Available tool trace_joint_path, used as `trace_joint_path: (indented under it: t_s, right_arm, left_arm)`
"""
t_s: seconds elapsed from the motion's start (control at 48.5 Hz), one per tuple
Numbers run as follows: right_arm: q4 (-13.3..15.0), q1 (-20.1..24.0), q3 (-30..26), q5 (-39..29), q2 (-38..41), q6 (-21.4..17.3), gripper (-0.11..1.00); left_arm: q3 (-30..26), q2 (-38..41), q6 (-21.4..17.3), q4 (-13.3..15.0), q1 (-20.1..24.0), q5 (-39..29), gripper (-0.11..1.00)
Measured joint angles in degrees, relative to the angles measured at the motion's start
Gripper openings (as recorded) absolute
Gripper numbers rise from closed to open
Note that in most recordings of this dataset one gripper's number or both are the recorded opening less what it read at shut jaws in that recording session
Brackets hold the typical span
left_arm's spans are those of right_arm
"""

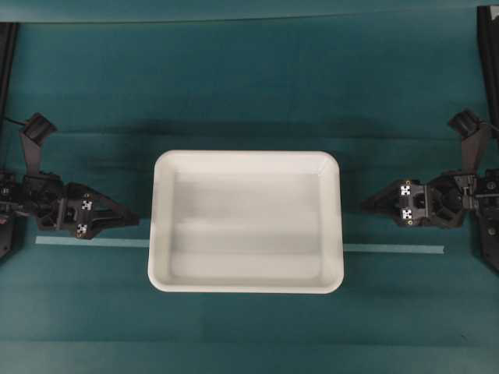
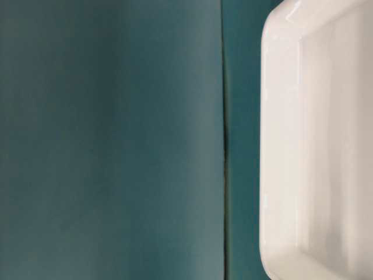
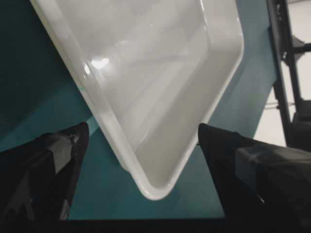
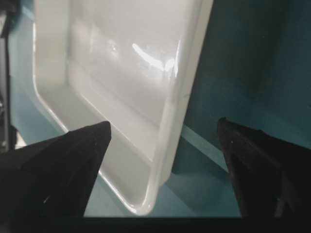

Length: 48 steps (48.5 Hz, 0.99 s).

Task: Lift the white case with both hands.
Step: 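Close both grippers on the tray's side rims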

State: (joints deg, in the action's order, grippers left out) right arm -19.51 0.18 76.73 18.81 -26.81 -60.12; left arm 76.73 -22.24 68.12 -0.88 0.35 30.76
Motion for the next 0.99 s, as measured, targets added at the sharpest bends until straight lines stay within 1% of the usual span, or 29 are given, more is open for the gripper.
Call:
trace_joint_path:
  t_s: [0.165, 0.495, 0.619, 0.764, 0.991]
  right_arm:
    - [-0.09, 0.97, 0.09, 5.19, 4.57, -0.09, 0.93]
    - [-0.09, 1.93, -0.26, 13.97, 13.27, -2.46, 0.93]
    - [-0.09, 2.29, -1.23, 15.29, 16.17, -2.64, 0.93]
    - [-0.09, 2.81, -3.6, 16.35, 19.34, -2.72, 0.93]
    - [0.0, 3.69, -5.54, 16.79, 21.53, -2.81, 0.93]
  left_arm:
    - [-0.18, 3.87, 0.0, 0.0, 0.18, 3.52, 0.97]
    - [-1.05, 9.58, -0.18, 0.0, 2.37, 8.44, 0.97]
    - [-2.11, 11.25, -0.35, 0.0, 2.72, 8.7, 0.97]
    - [-3.96, 13.45, -0.35, 0.0, 2.72, 8.79, 0.97]
    - [-5.19, 15.03, -0.44, 0.0, 1.23, 8.88, 0.97]
